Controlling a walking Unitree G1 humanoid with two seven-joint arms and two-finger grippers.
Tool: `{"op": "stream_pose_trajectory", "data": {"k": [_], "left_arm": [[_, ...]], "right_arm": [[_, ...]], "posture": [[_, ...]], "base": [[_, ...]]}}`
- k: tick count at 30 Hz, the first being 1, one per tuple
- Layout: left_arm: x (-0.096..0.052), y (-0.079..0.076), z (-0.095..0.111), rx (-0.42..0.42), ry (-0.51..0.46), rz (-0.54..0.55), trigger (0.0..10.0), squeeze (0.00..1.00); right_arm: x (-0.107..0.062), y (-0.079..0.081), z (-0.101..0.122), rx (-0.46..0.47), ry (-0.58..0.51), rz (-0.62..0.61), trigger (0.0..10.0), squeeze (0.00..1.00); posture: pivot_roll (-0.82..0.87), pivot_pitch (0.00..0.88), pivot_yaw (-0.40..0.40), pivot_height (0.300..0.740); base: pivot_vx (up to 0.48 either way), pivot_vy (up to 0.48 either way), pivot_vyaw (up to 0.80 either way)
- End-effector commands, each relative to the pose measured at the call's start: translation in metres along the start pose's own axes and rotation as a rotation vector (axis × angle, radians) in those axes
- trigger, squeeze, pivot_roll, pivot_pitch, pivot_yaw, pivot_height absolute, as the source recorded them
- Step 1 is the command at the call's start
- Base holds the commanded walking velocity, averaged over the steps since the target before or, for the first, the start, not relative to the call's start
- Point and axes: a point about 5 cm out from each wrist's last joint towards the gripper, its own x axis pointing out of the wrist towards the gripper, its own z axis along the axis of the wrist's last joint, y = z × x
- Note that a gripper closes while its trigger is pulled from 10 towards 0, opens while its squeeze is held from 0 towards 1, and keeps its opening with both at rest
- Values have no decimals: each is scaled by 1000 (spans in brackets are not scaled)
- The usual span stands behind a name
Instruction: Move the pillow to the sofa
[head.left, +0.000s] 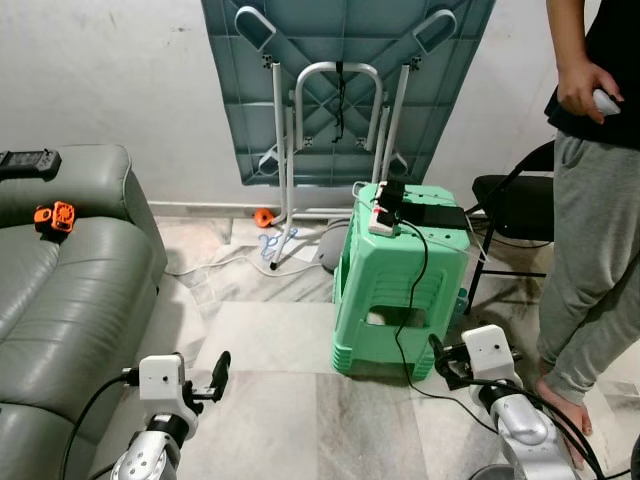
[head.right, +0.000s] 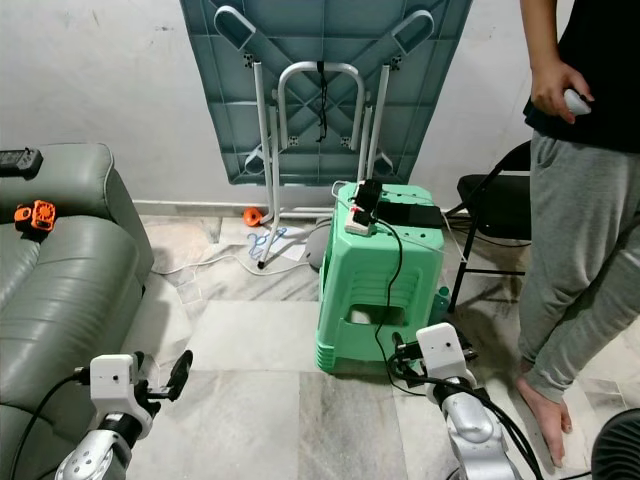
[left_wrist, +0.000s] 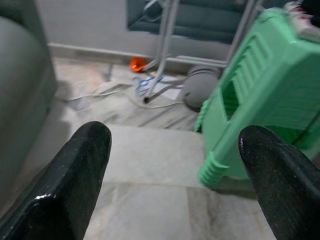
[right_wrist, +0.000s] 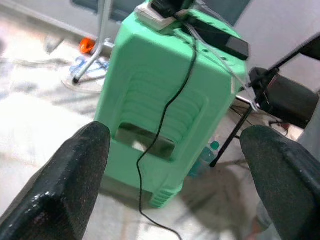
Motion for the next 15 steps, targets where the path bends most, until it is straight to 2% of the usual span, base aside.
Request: {"op": "stream_pose_trajectory", "data": {"k": [1,3,5,8,13,15], "left_arm": [[4,10,6,11,5,67,10000,0],[6,13,7,2,4,90,10000,0],[9,18,11,-6,-17,114,10000,0],[13,21,14,-13,-23,112,10000,0],[15,21,14,-12,-11,100,10000,0],[18,20,13,-60,-15,72,10000,0]], "right_arm": [[-1,4,2,-84,1,22,10000,0],[0,4,2,-116,-4,17,10000,0],[1,3,4,-191,-33,1,10000,0],[7,3,11,-169,-58,-21,10000,0],[9,11,17,-161,-81,13,10000,0],[11,11,18,-102,-73,6,10000,0]], "posture": [[-97,0,-7,740],[-97,0,-7,740],[-93,0,-10,740],[-87,0,-10,740],[-88,0,-7,740],[-88,0,-7,740]], "base": [[0,0,0],[0,0,0],[0,0,0],[0,0,0],[0,0,0],[0,0,0]]}}
